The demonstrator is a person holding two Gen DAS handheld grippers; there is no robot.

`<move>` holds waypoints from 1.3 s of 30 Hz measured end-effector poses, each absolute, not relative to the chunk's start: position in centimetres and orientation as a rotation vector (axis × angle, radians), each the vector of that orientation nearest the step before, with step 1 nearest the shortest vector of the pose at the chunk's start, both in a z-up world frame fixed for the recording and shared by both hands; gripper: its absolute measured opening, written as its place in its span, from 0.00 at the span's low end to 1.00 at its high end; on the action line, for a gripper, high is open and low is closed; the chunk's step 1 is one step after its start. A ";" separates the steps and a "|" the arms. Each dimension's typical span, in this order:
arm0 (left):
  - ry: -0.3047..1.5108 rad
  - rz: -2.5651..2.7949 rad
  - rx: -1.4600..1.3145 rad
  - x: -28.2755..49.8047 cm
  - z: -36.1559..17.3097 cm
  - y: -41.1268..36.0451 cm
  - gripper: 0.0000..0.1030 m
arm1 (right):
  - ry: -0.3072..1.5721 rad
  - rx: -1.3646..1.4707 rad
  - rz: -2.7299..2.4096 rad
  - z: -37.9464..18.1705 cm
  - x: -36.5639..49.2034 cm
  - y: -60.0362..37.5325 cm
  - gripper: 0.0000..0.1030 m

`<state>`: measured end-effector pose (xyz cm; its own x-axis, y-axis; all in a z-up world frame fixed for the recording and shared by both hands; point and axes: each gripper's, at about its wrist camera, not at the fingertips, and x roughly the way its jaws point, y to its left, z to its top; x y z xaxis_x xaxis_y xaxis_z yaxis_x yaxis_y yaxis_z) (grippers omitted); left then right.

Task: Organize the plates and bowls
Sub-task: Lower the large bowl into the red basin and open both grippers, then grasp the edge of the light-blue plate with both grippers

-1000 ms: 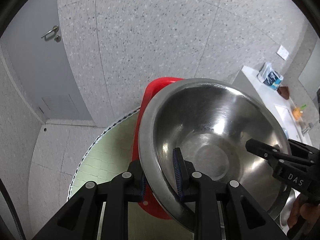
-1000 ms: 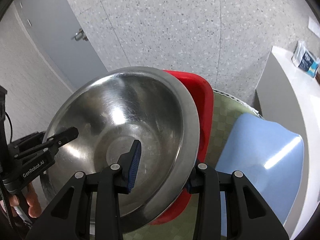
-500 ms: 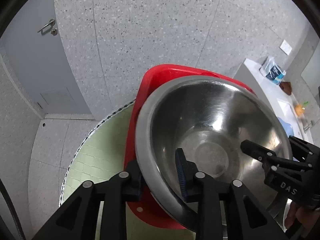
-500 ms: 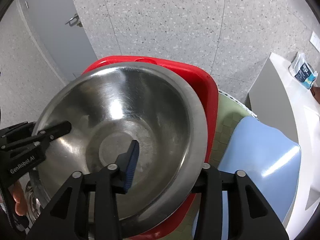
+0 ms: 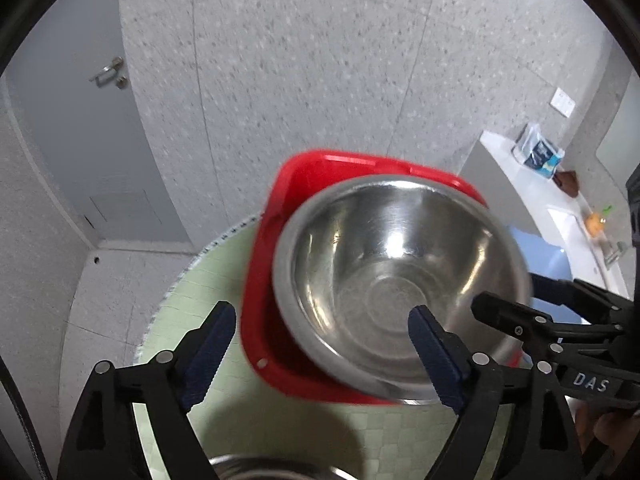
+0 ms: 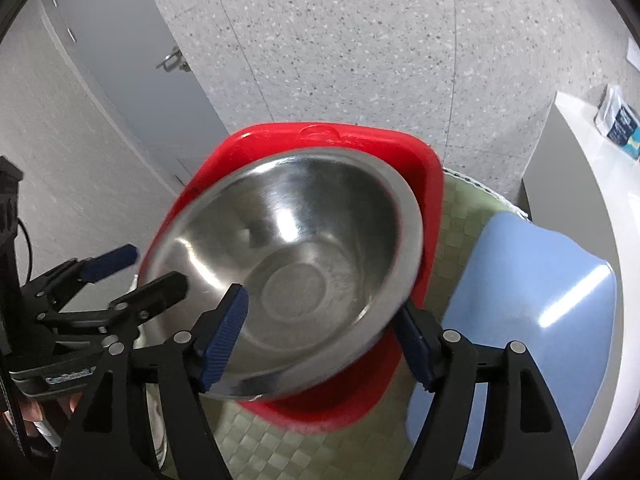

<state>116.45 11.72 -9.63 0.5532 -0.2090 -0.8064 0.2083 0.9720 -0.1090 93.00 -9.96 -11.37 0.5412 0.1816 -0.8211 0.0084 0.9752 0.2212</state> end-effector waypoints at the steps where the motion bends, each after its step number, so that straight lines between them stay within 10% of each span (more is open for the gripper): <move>1: 0.945 -0.239 -0.008 115.8 -9.2 12.0 0.85 | 0.988 0.213 0.104 -11.1 92.5 -10.2 0.74; 21: 0.796 -0.122 -0.075 94.4 -3.9 13.6 0.94 | 0.811 0.227 0.161 -5.8 80.6 -12.6 0.77; 39: 0.953 -0.212 -0.084 97.6 -9.2 -4.8 0.94 | 0.901 0.311 -0.067 -10.8 80.4 -28.5 0.78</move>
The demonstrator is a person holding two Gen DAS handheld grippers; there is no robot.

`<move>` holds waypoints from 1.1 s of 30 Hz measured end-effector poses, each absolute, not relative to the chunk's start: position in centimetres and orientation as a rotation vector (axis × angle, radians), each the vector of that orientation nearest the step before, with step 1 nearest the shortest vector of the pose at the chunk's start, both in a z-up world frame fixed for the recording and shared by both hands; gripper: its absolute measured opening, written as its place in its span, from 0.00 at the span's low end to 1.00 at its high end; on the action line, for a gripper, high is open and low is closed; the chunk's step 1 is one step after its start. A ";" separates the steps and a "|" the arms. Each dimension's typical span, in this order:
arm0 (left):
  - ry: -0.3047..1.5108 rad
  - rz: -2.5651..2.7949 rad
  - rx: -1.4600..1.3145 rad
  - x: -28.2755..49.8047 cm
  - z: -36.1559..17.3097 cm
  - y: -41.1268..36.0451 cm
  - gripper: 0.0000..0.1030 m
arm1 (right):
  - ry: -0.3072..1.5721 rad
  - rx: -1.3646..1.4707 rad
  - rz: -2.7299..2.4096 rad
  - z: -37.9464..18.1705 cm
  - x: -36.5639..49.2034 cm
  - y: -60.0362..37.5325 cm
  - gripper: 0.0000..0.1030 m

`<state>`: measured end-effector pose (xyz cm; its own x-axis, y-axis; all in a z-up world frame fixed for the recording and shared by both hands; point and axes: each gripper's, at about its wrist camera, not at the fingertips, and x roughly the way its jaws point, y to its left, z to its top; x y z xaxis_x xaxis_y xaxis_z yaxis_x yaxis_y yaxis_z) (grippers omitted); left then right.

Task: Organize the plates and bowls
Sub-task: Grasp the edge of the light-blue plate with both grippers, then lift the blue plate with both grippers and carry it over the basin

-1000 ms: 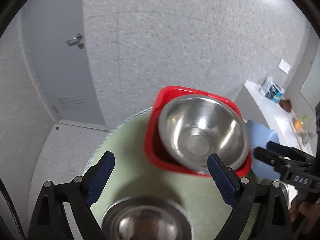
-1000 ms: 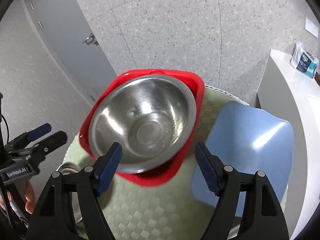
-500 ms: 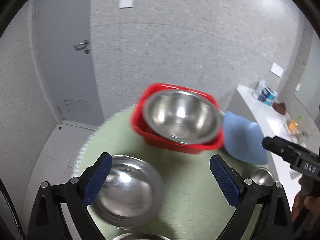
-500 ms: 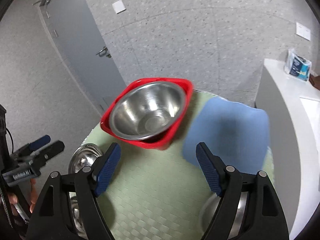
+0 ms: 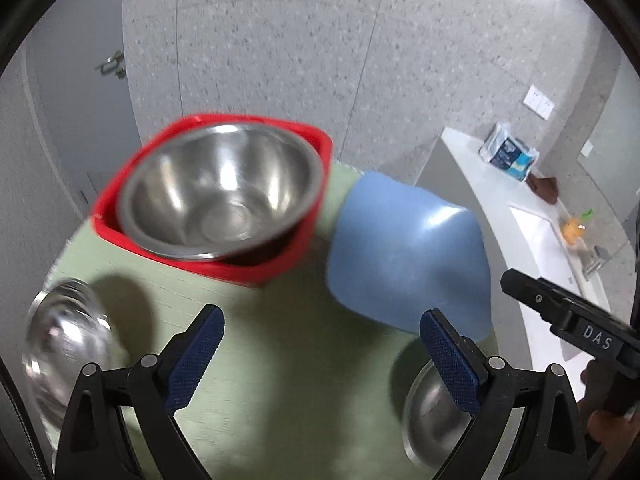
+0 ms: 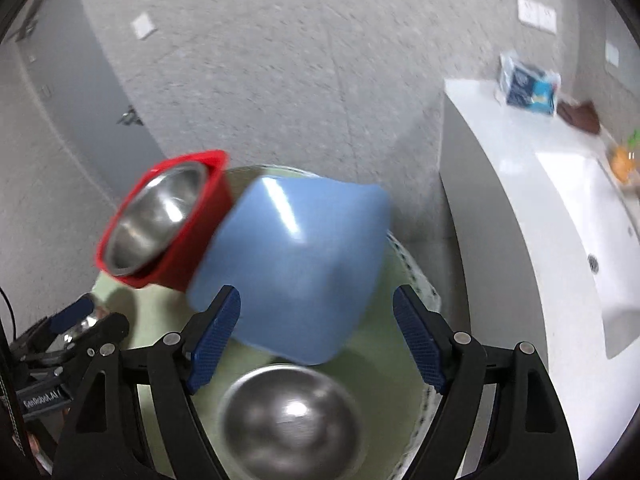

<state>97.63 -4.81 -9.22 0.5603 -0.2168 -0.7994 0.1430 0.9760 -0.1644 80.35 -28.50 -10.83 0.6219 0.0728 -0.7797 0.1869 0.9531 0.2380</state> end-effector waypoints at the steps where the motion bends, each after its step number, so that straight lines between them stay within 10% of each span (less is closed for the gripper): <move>1: 0.968 -0.204 -0.087 98.4 -9.7 -5.2 0.94 | 0.917 0.322 -0.075 -11.6 80.8 -29.2 0.78; 10: 1.077 -0.161 -0.089 107.4 -14.3 -8.9 0.81 | 1.026 0.422 -0.027 -17.0 82.8 -30.8 0.71; 16: 1.121 -0.216 -0.069 111.1 -16.1 -10.6 0.35 | 1.081 0.450 0.026 -18.4 83.6 -30.2 0.36; 20: 1.103 -0.247 -0.071 112.4 -16.0 -10.2 0.28 | 1.077 0.438 0.047 -18.2 83.7 -29.7 0.20; 33: 0.958 -0.336 -0.095 108.2 -9.6 -7.2 0.26 | 0.959 0.371 0.024 -11.9 81.0 -28.7 0.20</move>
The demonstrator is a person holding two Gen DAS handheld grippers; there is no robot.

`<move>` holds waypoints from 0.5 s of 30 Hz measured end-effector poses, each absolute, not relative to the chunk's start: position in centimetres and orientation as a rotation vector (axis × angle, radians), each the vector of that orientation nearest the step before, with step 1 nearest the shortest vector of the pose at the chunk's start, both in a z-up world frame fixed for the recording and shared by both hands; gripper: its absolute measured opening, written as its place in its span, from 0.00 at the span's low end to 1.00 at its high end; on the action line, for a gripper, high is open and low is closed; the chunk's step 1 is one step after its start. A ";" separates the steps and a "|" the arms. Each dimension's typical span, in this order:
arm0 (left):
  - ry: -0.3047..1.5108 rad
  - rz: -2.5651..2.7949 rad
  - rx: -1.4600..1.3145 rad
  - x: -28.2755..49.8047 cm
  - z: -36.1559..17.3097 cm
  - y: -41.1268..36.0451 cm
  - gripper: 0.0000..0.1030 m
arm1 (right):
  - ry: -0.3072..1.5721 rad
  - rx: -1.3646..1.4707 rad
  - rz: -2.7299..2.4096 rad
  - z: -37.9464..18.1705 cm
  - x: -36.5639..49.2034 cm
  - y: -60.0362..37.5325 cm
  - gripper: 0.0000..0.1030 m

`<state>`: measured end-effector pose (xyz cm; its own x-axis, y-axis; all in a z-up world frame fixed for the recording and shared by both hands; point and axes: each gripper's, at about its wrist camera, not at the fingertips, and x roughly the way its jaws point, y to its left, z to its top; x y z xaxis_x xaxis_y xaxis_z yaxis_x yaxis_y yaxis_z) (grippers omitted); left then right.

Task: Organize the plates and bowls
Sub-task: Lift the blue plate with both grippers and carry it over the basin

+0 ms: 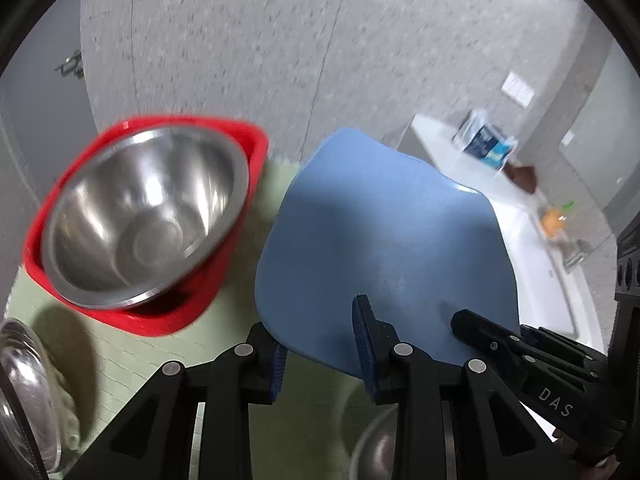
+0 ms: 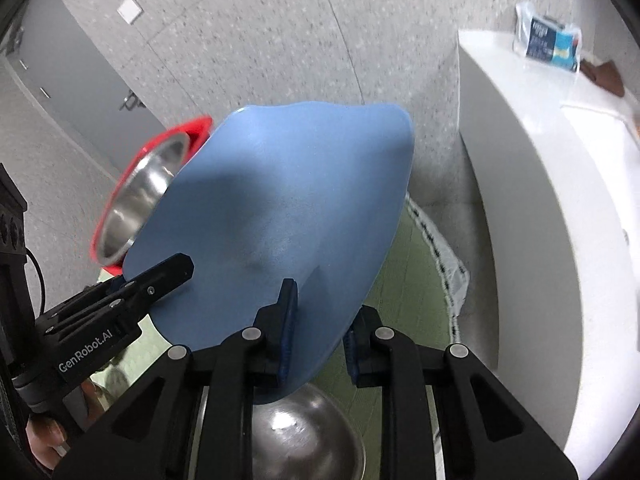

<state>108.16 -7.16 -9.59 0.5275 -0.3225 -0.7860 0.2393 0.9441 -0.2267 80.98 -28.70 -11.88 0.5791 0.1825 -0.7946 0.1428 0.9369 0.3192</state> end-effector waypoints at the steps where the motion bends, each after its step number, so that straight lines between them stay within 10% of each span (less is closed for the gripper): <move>1: 0.943 -0.341 -0.097 107.5 -8.9 -6.8 0.26 | 0.945 0.366 0.023 -11.2 80.8 -28.5 0.20; 15: 0.817 -0.290 -0.158 104.4 -2.5 6.0 0.27 | 0.830 0.258 0.130 -4.5 83.4 -19.1 0.20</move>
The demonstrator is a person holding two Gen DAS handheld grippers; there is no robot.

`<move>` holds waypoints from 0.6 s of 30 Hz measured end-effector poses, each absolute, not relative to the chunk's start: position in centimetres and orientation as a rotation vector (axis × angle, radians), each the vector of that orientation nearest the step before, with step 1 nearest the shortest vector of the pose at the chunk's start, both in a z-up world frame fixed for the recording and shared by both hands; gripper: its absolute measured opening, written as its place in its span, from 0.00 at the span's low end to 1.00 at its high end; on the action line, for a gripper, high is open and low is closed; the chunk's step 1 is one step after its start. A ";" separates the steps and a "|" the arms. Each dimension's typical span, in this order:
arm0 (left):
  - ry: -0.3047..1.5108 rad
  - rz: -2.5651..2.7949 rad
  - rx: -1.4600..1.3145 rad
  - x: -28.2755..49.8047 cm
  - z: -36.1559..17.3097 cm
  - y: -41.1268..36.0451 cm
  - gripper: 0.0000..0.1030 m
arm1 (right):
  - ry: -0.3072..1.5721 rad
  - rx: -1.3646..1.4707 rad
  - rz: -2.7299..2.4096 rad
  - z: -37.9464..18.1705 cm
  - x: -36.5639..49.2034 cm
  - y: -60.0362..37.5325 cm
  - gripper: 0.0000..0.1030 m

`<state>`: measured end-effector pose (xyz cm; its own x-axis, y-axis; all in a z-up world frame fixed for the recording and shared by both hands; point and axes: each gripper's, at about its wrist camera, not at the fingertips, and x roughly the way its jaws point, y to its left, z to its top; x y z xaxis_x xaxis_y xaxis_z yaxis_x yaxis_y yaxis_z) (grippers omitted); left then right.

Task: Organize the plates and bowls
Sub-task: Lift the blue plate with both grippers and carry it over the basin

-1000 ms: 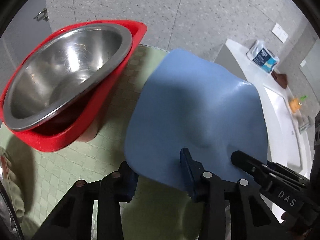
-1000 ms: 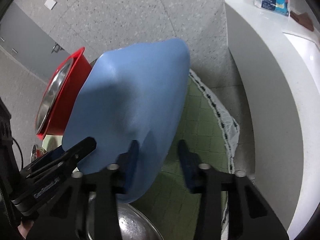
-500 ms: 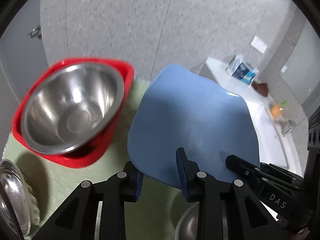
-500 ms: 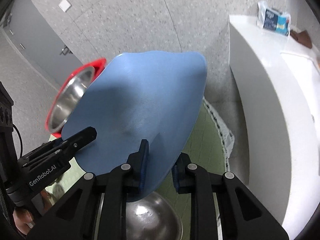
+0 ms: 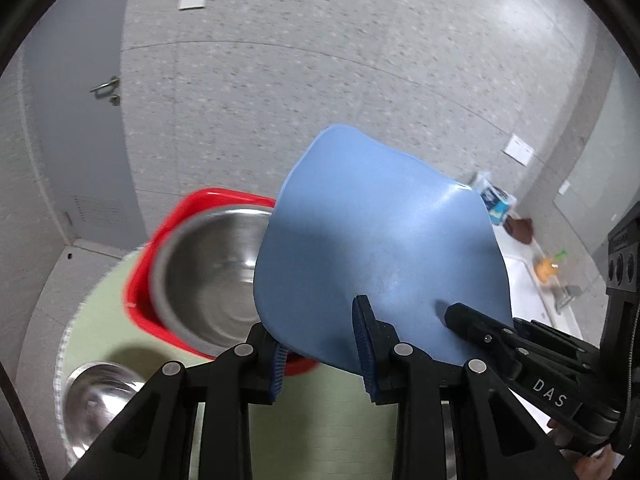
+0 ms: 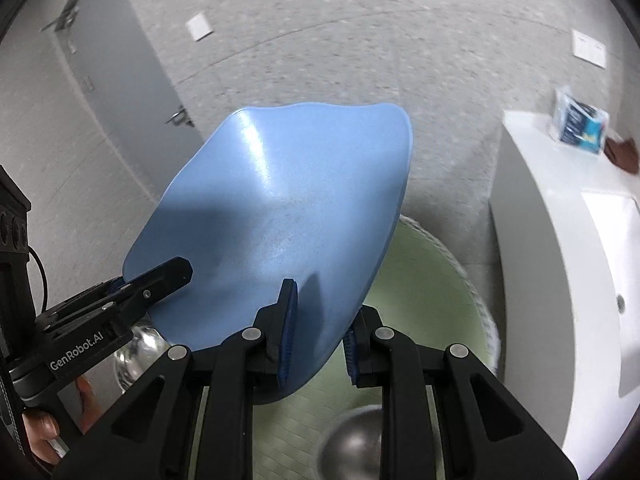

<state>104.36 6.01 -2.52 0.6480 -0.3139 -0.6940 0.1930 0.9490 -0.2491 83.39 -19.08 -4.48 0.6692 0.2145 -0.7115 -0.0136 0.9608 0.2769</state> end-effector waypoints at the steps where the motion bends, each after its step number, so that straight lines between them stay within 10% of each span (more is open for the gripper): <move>1: 0.820 -0.278 -0.161 104.3 -2.5 6.9 0.27 | 0.833 0.255 0.142 -4.5 83.8 -18.3 0.20; 18: 0.989 -0.201 -0.224 111.2 -6.4 14.2 0.27 | 1.010 0.224 0.218 -10.5 91.8 -10.1 0.20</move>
